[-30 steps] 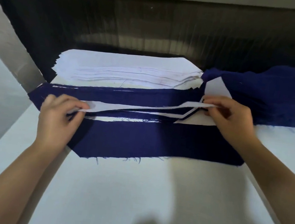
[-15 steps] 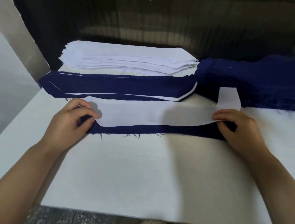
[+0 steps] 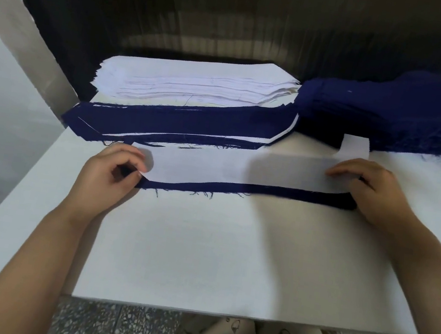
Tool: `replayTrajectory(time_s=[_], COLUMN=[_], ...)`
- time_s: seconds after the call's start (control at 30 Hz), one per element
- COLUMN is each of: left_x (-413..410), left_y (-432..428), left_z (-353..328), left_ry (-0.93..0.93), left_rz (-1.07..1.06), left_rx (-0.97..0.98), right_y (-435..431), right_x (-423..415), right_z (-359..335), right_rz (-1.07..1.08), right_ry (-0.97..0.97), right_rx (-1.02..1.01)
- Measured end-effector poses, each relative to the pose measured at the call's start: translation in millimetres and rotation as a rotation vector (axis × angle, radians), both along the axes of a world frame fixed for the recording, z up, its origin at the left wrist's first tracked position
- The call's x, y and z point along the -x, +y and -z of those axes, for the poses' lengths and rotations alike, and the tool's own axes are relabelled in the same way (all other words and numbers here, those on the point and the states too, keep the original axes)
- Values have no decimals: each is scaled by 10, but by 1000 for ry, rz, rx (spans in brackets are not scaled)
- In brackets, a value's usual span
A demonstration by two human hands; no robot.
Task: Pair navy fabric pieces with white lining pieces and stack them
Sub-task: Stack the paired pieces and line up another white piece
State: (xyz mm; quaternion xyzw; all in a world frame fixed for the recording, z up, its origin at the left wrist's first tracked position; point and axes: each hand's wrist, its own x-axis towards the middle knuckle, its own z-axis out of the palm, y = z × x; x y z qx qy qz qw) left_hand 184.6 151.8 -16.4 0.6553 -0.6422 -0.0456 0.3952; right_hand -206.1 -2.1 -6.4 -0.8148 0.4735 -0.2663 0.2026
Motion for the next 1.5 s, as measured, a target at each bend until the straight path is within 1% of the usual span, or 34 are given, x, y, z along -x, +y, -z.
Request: replayTrajectory(time_s=[0.07, 0.2, 0.27, 0.37, 0.47, 0.63, 0.73, 0.97, 1.13, 1.33, 1.5], left_x=[3, 14, 21, 43, 38, -12, -34, -57, -49, -24, -25], left_y=[12, 15, 21, 35, 19, -15, -9, 19, 13, 32, 35], left_z=[7, -5, -23, -53, -54, 5, 17, 13, 10, -22, -19], left_ry=[54, 91, 135, 269, 315, 274, 290, 358, 303, 254, 268], left_rz=[12, -35, -54, -111, -182, -223, -214, -168, -143, -63, -68], left_rx=[4, 25, 5, -16, -11, -8, -1, -3, -28, -36, -49], right_y=[7, -2, 6, 28, 45, 72, 51, -13, -55, -47, -30], right_x=[-11, -36, -32, -26, -43, -55, -50, -15, 21, 26, 25], right_z=[7, 44, 39, 9, -22, -35, -5, 53, 72, 59, 41], right_rz=[19, 78, 86, 44, -42, -84, -75, -55, -24, -26, -30], right_ry=[-57, -3, -18, -33, -47, -108, -87, -4, 33, 27, -4], right_rx=[-3, 71, 102, 123, 140, 85, 30, 55, 49, 34, 22])
